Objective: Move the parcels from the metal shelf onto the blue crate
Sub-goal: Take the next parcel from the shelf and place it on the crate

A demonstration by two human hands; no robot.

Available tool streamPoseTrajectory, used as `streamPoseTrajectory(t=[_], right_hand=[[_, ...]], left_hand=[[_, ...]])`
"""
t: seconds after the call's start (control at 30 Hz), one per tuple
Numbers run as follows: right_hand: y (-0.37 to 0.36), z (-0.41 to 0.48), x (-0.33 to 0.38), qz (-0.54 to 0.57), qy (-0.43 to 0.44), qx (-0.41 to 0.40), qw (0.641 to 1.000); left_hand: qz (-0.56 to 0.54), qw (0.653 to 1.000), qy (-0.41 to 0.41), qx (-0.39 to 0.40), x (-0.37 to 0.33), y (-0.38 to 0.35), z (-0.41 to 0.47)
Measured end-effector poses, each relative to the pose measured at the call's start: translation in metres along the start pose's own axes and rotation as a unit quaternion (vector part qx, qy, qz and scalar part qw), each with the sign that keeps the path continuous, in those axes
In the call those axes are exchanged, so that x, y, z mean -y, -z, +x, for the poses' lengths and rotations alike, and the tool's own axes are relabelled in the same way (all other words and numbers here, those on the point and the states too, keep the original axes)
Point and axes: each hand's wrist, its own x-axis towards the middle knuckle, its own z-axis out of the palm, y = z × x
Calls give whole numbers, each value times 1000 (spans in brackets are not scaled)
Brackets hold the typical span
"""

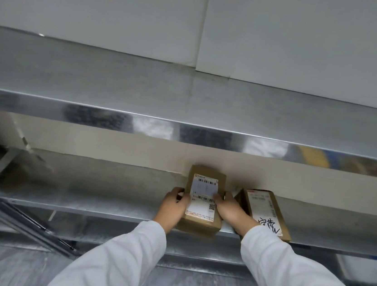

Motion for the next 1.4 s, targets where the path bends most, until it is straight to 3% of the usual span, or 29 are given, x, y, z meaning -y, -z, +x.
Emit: streamPoseTrajectory(t=[0.3, 0.6, 0.93, 1.17, 1.4], right_hand=[[10, -37, -7, -16, 68, 2, 998], [37, -107, -27, -87, 146, 9, 985], [54, -191, -67, 25, 187, 17, 982], [71, -239, -83, 34, 205, -57, 977], [67, -298, -134, 66, 121, -95, 986]], left_hand=[[-29, 998, -14, -47, -10, -4, -56], [-83, 982, -33, -164, -19, -52, -148], [-117, 974, -49, -185, -36, -80, -230], [-89, 984, -81, -128, -47, -93, -265], [-79, 992, -93, -37, -22, -118, -303]])
